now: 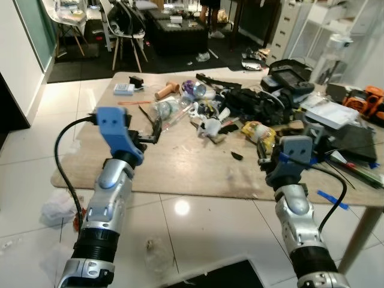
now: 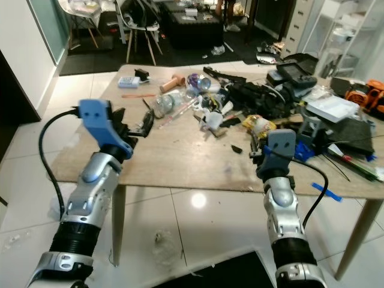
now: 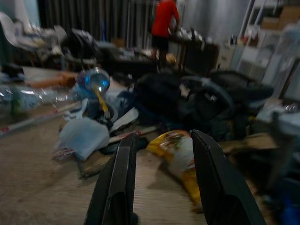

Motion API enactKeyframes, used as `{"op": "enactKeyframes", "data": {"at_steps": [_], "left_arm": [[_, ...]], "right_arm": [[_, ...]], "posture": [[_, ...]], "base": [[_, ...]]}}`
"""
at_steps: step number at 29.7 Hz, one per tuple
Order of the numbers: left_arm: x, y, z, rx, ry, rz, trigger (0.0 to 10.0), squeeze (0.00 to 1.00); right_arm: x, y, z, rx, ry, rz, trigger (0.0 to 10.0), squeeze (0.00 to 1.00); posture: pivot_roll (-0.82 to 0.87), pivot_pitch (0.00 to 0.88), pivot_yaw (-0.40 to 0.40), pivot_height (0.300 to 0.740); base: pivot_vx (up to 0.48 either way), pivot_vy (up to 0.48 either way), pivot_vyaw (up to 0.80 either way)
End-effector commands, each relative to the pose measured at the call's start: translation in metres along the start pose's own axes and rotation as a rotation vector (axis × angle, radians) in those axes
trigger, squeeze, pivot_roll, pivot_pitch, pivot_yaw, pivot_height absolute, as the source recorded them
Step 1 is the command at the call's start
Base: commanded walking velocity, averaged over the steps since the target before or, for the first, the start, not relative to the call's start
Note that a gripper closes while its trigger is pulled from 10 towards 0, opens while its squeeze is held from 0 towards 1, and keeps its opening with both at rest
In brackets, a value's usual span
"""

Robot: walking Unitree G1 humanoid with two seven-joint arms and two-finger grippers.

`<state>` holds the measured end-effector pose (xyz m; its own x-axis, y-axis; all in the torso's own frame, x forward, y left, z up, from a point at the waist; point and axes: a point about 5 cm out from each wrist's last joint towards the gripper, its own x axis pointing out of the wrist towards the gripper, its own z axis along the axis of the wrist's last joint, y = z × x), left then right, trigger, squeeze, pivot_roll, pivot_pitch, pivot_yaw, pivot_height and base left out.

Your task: Picking trash to rubbish bin

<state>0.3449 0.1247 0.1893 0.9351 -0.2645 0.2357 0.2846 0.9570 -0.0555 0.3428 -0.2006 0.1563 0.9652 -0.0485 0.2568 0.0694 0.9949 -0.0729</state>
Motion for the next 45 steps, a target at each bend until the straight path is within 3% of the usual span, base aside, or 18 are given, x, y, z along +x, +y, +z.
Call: {"op": "enactKeyframes", "data": {"at_steps": [1, 19, 36, 45], "left_arm": [[-0.003, -0.006, -0.005, 0.013, 0.033, -0.019, 10.0, 0.0], [-0.01, 0.001, -0.008, 0.06, 0.101, -0.023, 10.0, 0.0], [-0.013, -0.003, -0.007, 0.097, 0.113, -0.083, 10.0, 0.0], [-0.011, -0.003, -0.01, 0.101, 0.156, -0.075, 10.0, 0.0]], "right_arm": [[-0.002, -0.002, -0.003, -0.004, 0.032, -0.006, 10.0, 0.0], [-0.005, 0.011, 0.005, -0.013, 0.055, 0.057, 10.0, 0.0], [-0.013, 0.026, 0.01, 0.004, 0.056, 0.072, 10.0, 0.0], [-0.011, 0.029, 0.014, 0.018, 0.058, 0.07, 10.0, 0.0]], "posture": [[-0.09, 0.076, -0.006, 0.74], [-0.09, 0.087, -0.002, 0.74], [-0.09, 0.098, 0.013, 0.74], [-0.09, 0.096, 0.016, 0.74]], "base": [[0.398, 0.0, 0.0], [0.391, 0.0, 0.0], [0.0, 0.0, 0.0], [0.0, -0.31, 0.0]]}}
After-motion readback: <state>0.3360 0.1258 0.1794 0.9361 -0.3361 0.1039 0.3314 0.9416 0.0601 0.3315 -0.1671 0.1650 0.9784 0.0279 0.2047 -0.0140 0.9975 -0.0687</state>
